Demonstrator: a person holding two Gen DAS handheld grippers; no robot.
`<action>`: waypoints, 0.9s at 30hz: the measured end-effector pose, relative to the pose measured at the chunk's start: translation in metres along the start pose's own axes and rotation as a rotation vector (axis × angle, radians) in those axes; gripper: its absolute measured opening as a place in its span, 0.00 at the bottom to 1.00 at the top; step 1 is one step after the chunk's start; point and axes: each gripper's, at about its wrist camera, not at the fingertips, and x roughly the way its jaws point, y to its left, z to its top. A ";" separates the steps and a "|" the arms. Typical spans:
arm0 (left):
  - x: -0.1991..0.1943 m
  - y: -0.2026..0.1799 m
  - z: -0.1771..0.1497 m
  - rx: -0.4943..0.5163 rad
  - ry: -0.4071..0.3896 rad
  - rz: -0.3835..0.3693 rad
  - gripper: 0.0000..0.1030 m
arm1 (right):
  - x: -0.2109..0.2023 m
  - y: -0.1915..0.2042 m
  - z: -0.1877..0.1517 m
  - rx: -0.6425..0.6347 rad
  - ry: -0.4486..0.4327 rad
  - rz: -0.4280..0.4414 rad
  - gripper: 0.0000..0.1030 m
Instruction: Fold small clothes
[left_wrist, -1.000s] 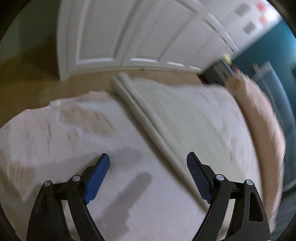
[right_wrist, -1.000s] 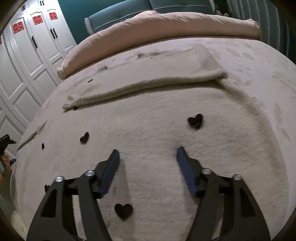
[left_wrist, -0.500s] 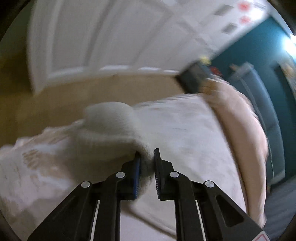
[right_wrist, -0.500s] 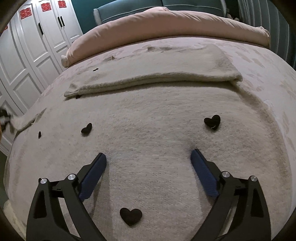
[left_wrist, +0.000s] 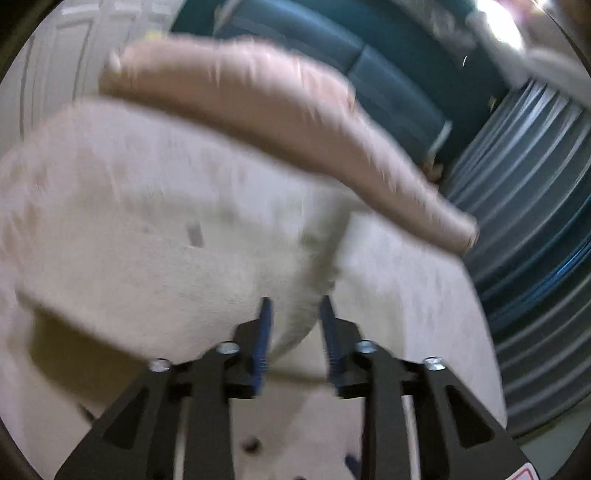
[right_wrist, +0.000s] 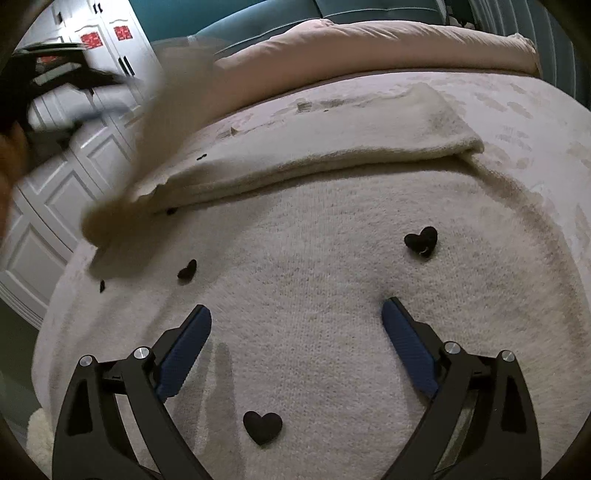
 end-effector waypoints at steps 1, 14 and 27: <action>0.014 -0.001 -0.014 -0.015 0.039 0.009 0.33 | -0.001 -0.001 0.000 0.004 -0.002 0.007 0.89; -0.043 0.165 -0.013 -0.444 -0.086 0.192 0.48 | -0.020 0.002 0.057 0.083 -0.082 0.015 0.89; -0.062 0.220 -0.008 -0.604 -0.136 0.155 0.15 | 0.068 0.022 0.155 0.112 0.126 -0.016 0.07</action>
